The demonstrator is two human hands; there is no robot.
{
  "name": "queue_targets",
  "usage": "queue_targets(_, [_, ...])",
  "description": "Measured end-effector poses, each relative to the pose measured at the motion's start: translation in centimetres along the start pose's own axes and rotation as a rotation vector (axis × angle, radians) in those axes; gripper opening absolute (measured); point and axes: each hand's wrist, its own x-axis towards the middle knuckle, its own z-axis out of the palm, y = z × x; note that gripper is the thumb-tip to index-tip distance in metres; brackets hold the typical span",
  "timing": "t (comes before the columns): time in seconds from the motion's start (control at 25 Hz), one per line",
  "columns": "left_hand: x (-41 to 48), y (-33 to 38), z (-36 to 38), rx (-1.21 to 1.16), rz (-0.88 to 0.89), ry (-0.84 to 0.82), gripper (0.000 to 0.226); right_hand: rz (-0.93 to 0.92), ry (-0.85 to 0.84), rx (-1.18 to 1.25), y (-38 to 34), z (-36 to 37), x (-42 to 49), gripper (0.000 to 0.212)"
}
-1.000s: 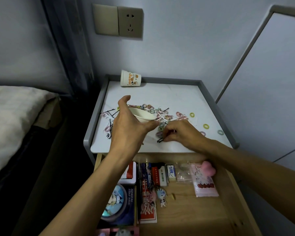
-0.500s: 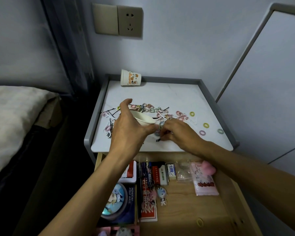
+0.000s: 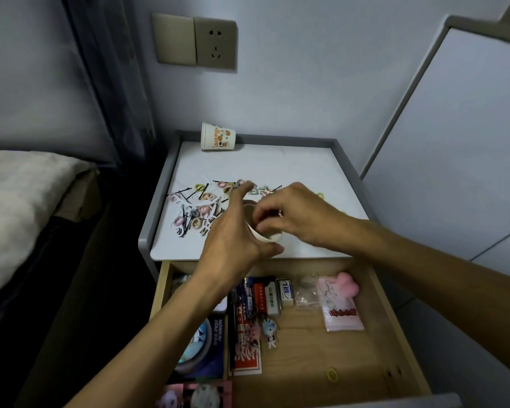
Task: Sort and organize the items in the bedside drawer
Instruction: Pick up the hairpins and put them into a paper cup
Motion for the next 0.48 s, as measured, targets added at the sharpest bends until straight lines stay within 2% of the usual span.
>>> queue_targets(0.04, [-0.6, 0.1, 0.2, -0.008, 0.01, -0.01, 0.107, -0.013, 0.014, 0.002, -0.2, 0.4, -0.7, 0.007])
queue_targets(0.12, [-1.7, 0.1, 0.6, 0.016, 0.023, -0.017, 0.105, -0.023, 0.163, 0.082, 0.2, 0.6, -2.6, 0.006])
queue_targets(0.2, [-2.8, 0.0, 0.9, 0.057, 0.016, -0.039, 0.104, 0.062, 0.298, 0.217, 1.4, 0.9, -5.5, 0.004])
queue_targets(0.24, [-3.2, -0.1, 1.0, 0.075, 0.011, -0.054, 0.104, 0.123, 0.288, 0.223, 2.3, 1.3, -7.1, 0.005])
queue_targets(0.28, [-3.7, -0.2, 1.1, 0.089, 0.002, -0.071, 0.104, 0.181, 0.186, 0.164, 3.5, 2.1, -8.8, 0.005])
queue_targets(0.4, [-4.3, -0.2, 1.5, 0.088, -0.017, -0.103, 0.102, 0.255, -0.35, -0.083, 6.8, 6.4, -13.4, 0.008])
queue_targets(0.48, [-4.2, -0.2, 1.8, 0.078, -0.02, -0.107, 0.101, 0.253, -0.553, -0.085, 8.0, 9.4, -15.4, 0.014])
